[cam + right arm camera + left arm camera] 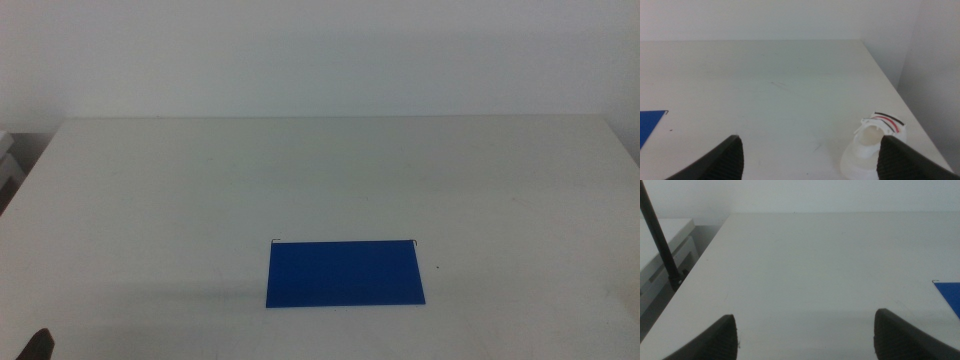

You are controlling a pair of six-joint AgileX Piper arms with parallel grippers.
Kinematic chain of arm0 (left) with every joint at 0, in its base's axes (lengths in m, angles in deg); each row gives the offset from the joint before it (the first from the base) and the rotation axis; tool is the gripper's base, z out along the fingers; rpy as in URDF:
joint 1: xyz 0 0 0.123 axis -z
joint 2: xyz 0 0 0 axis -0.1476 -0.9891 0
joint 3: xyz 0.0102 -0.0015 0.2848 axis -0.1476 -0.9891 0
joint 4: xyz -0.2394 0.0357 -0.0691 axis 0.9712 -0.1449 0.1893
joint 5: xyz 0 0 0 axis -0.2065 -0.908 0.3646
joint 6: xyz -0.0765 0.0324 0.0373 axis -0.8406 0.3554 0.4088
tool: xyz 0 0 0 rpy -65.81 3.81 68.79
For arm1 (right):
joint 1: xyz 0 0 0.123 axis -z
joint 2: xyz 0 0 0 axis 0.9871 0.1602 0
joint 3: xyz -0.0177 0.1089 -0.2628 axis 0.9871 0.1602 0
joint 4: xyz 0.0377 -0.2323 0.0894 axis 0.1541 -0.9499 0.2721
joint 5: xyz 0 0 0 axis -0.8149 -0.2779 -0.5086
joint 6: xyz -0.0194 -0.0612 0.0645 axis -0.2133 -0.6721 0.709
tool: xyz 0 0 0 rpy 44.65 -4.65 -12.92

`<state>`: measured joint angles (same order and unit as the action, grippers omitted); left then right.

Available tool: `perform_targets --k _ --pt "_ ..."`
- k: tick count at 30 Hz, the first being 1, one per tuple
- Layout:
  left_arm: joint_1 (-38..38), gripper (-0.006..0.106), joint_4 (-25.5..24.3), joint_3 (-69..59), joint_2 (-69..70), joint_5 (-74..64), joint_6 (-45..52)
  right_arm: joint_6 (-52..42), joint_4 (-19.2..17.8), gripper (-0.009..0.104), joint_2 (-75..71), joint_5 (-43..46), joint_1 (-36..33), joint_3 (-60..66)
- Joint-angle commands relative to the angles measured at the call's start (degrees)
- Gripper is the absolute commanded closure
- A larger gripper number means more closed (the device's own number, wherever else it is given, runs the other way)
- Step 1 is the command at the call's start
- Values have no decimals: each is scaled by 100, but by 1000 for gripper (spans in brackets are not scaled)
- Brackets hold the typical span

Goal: Use one arm to grab the shoe from the table and place it on the mat.

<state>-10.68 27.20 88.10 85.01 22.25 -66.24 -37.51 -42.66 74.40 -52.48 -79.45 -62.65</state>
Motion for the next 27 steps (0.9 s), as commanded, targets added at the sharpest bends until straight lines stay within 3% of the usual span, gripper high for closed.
perform_targets --k 1,16,23,27 --pt "23 7 44 -40 58 459 -31 -40 60 22 -138 359 10 -61" --pt "23 7 44 -40 58 459 -31 -40 78 22 1515 -1185 10 -2386" --pt "23 7 44 -40 58 459 -31 33 128 22 2582 -2776 10 -3826" --pt "23 7 44 -40 58 459 -31 892 27 22 3166 -3639 10 -4665"
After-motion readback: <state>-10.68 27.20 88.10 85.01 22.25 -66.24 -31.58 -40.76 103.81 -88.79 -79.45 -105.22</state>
